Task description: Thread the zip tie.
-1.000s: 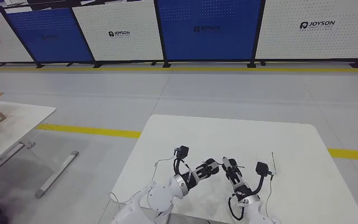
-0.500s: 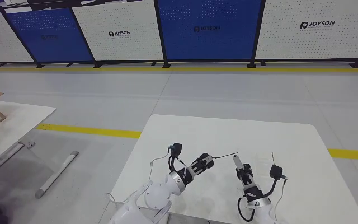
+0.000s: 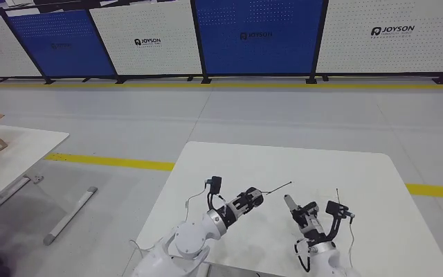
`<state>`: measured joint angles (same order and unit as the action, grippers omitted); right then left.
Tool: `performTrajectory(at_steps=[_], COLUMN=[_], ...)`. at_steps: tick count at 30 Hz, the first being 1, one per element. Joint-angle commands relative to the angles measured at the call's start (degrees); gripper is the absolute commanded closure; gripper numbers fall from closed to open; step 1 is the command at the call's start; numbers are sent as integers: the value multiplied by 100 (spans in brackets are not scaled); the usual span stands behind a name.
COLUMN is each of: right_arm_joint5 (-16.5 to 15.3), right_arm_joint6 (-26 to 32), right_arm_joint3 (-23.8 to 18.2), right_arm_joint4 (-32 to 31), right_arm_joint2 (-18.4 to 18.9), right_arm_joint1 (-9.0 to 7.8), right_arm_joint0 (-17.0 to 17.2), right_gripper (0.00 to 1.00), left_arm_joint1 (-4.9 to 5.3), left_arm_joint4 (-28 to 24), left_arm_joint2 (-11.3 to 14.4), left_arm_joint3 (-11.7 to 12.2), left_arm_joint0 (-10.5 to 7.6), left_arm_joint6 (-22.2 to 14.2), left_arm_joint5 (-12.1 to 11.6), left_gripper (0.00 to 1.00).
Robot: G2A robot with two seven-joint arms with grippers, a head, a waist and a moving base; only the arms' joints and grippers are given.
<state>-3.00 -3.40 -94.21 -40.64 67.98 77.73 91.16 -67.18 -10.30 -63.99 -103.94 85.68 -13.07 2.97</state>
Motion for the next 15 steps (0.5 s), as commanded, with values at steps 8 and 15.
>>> performTrajectory(at_steps=[8,15], right_arm_joint5=[113,-380], right_arm_joint6=[-87,318], right_arm_joint3=[12,163], right_arm_joint4=[-139,-985], right_arm_joint2=[-22,-11], right_arm_joint1=[7,-78], right_arm_joint0=[-2,-128], right_gripper=[0,0], left_arm_joint1=[6,-14], left_arm_joint4=[369,-579], left_arm_joint2=[-27,-112], left_arm_joint3=[-31,40], left_arm_joint0=[-18,-64], left_arm_joint6=[251,-180], left_arm_joint5=[-83,125], left_gripper=[100,100])
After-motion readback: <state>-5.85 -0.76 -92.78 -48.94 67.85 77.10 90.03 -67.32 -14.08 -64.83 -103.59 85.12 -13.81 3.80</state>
